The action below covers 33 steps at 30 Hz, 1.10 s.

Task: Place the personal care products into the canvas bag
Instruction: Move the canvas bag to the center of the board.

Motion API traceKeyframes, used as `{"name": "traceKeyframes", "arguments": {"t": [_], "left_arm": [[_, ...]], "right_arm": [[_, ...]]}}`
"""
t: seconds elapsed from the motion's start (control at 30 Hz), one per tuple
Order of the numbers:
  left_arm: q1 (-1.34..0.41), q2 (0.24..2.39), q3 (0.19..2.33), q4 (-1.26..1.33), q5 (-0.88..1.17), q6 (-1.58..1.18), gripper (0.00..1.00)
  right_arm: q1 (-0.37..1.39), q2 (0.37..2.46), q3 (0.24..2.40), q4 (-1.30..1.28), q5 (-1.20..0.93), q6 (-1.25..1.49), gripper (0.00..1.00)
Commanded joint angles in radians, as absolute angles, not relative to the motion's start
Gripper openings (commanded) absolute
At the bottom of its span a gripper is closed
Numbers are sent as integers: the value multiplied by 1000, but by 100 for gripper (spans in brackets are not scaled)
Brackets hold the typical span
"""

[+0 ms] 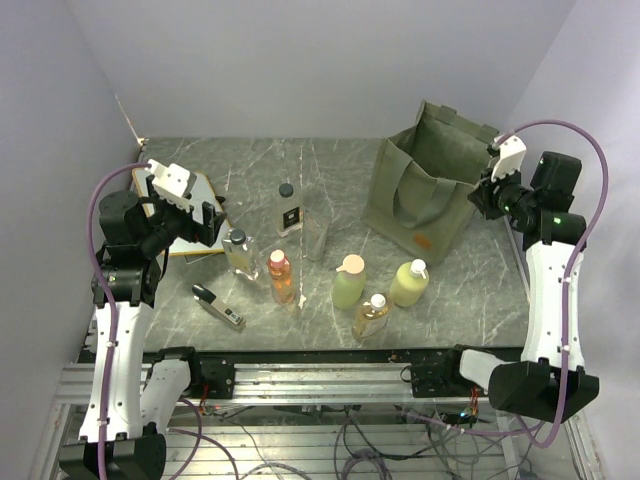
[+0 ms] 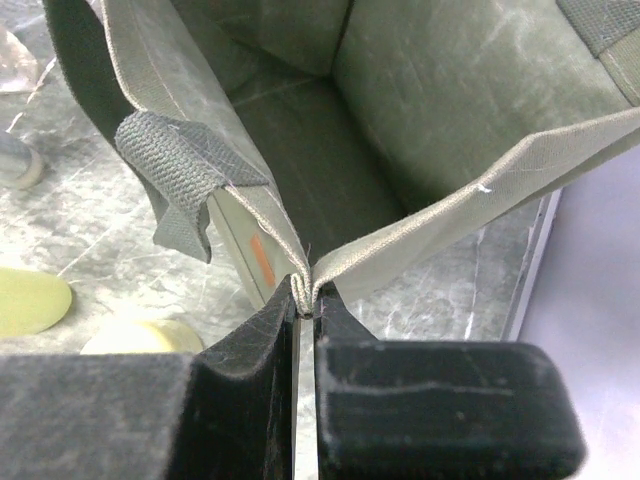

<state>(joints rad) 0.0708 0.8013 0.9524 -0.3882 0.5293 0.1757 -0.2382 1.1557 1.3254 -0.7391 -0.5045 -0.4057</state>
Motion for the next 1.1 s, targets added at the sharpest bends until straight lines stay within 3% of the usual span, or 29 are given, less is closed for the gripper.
{"name": "traceKeyframes", "arguments": {"t": [0.0, 1.07], "left_arm": [[82, 786, 979, -411, 578, 219, 99], [81, 781, 1000, -492, 638, 293, 99]], "right_arm": [[-242, 1110, 1313, -748, -505, -353, 0], [-238, 918, 1271, -810, -570, -238, 0]]}}
